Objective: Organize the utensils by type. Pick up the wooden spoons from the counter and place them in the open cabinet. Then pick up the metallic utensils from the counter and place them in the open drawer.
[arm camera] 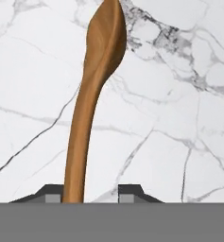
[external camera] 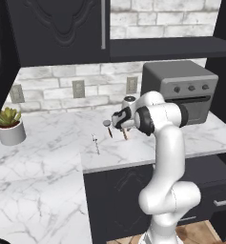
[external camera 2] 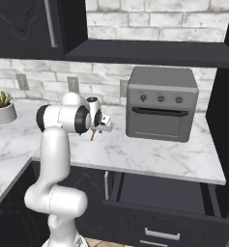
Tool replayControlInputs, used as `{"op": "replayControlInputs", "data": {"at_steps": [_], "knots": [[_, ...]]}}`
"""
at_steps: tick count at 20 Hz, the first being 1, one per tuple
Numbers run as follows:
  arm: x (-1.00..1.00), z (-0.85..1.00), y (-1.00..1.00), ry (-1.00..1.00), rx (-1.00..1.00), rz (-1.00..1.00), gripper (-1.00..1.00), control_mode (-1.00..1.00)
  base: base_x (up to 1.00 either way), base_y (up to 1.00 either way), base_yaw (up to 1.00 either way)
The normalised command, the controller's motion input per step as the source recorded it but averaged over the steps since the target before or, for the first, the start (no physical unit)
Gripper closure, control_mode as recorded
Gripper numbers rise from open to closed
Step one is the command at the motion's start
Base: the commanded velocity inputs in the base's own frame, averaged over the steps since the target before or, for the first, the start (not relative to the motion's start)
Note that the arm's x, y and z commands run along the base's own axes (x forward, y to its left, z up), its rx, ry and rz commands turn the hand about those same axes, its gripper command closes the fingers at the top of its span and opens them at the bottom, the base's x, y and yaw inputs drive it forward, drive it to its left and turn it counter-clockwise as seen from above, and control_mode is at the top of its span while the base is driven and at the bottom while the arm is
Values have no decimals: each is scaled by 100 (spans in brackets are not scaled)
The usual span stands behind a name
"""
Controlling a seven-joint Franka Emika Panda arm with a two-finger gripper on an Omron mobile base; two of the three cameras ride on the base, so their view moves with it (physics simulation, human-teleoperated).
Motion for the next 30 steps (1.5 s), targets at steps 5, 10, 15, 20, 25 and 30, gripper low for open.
{"op": "replayControlInputs", "data": {"at_steps": [5,10,15,20,25,30], "knots": [[-29,-22,-35,6,4,0,100,-100,0,0,0],[-45,-10,-38,0,1,0,100,-100,0,0,0],[-43,2,-30,0,0,0,100,-100,0,0,0],[-35,23,-13,0,1,1,100,-100,0,0,0],[-48,37,-2,0,3,10,100,-100,0,0,0],[-61,36,-3,-7,1,25,100,-100,0,0,0]]}}
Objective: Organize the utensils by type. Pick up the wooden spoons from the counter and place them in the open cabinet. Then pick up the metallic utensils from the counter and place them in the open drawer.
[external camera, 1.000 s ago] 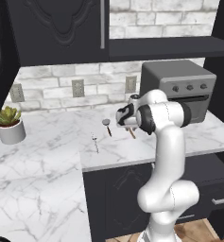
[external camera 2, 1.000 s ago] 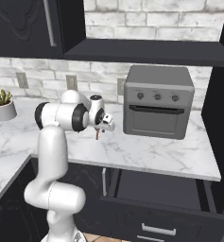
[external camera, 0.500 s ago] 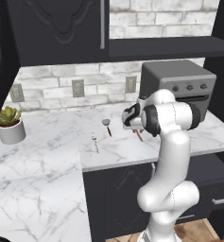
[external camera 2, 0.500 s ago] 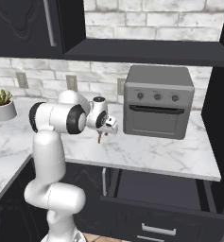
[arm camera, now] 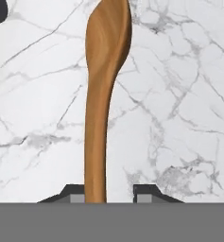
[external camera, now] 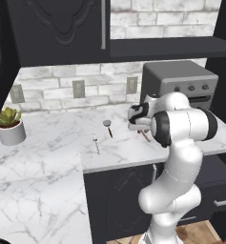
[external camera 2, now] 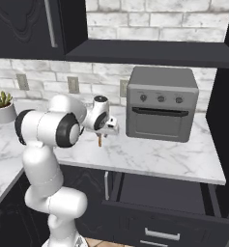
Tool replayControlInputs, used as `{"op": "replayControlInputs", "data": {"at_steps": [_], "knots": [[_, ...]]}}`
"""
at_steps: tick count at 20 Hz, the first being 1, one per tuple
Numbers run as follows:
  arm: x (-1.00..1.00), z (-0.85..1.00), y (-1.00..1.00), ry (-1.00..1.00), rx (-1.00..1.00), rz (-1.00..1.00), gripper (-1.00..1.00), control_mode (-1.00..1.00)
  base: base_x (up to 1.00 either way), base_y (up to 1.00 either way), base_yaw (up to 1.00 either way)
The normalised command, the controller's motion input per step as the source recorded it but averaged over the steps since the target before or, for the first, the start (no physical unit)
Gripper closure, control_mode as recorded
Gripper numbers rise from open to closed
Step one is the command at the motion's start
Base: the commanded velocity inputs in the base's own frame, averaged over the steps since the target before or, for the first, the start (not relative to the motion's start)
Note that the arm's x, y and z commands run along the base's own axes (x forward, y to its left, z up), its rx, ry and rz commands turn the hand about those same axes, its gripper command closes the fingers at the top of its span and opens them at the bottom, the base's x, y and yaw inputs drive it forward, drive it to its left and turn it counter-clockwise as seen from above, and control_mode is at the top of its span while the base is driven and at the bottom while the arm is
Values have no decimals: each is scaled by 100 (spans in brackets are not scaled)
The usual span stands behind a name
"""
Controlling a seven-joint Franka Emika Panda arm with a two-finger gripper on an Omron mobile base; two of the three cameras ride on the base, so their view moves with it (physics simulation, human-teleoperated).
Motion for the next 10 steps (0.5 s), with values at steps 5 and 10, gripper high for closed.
{"op": "replayControlInputs", "data": {"at_steps": [5,10], "knots": [[-70,31,-2,-22,0,45,100,-100,0,0,0],[-52,35,-6,-20,0,41,100,-100,0,0,0]]}}
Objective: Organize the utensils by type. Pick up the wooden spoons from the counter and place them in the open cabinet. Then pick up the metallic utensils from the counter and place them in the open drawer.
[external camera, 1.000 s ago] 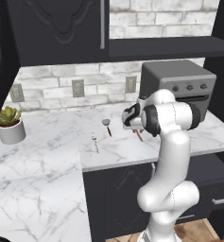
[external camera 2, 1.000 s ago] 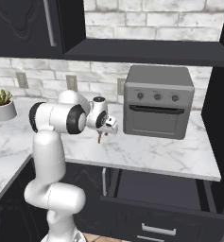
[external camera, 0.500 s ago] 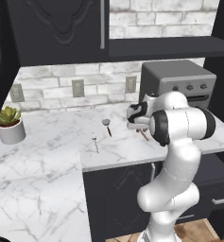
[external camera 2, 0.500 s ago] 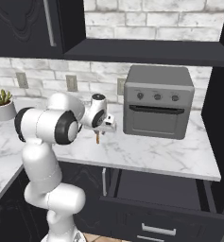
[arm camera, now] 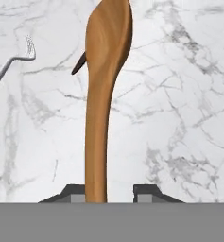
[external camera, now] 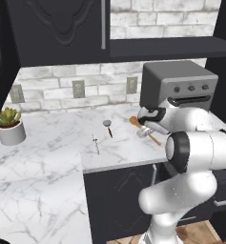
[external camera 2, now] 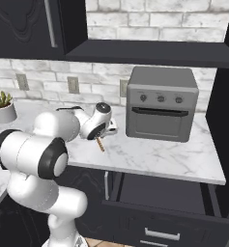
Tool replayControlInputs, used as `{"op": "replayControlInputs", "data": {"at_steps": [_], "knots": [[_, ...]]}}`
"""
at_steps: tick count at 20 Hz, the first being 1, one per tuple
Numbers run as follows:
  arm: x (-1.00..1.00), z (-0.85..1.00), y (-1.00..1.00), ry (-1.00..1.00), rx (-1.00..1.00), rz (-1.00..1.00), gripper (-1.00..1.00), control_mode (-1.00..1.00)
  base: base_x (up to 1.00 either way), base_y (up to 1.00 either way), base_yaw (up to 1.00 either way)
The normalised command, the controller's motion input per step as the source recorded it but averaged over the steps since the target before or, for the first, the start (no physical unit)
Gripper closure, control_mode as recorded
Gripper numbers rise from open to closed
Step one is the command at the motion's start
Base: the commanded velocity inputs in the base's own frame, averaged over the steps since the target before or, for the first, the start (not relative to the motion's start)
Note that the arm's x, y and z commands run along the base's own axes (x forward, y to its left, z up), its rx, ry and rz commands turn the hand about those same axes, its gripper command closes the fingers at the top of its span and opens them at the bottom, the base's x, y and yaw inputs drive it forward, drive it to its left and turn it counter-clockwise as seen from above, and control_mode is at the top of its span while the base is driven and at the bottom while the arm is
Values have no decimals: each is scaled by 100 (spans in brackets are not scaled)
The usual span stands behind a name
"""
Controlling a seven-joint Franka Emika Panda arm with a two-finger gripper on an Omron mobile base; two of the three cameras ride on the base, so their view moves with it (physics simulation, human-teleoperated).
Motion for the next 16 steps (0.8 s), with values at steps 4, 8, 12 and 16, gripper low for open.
{"op": "replayControlInputs", "data": {"at_steps": [4,8,12,16], "knots": [[-38,33,-3,-16,-9,34,100,-100,0,0,0],[-24,36,0,-3,-23,26,100,-100,0,0,0],[-24,33,0,-3,-28,25,100,-100,0,0,0],[-15,29,1,-4,-22,26,100,-100,0,0,0]]}}
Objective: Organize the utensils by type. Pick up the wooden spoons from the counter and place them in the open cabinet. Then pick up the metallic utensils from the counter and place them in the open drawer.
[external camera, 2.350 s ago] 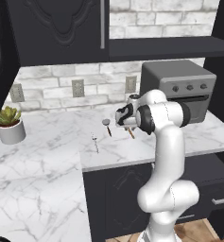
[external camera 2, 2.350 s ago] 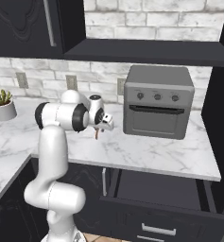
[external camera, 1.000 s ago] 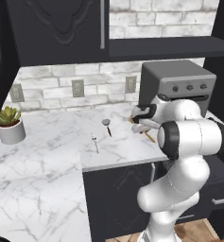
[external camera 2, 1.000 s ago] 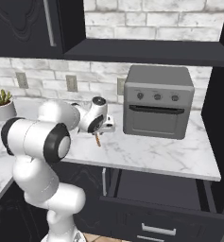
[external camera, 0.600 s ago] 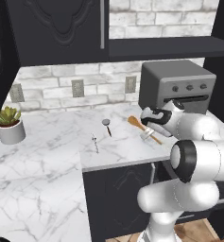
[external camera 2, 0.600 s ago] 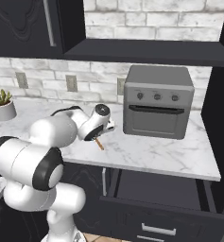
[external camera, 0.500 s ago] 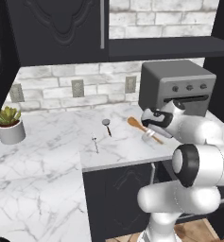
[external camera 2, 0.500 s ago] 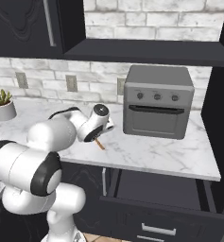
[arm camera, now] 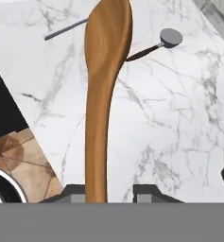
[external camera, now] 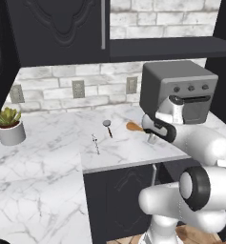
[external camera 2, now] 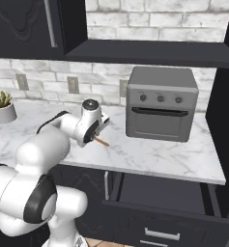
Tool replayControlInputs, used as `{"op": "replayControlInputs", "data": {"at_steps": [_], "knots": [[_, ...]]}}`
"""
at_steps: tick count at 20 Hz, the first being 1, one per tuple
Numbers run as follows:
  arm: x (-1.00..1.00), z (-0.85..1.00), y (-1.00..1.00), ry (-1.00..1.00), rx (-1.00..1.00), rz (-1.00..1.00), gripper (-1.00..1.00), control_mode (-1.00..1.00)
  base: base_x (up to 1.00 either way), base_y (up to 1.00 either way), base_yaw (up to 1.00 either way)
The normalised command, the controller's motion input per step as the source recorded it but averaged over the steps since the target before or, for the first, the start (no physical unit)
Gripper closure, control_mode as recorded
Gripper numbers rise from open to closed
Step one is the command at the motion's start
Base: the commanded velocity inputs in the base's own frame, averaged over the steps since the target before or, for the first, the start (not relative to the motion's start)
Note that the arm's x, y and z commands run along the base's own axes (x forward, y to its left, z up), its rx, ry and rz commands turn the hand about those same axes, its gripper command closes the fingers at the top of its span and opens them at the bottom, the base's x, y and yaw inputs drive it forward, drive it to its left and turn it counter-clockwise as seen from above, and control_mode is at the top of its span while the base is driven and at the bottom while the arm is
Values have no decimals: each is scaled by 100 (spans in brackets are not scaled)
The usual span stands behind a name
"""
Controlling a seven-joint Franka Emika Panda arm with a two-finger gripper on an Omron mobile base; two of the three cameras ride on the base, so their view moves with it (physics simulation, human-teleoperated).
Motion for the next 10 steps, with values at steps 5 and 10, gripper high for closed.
{"op": "replayControlInputs", "data": {"at_steps": [5,10], "knots": [[-20,10,0,-6,-4,25,100,-100,0,0,0],[-1,0,0,0,-2,3,100,-100,0,0,0]]}}
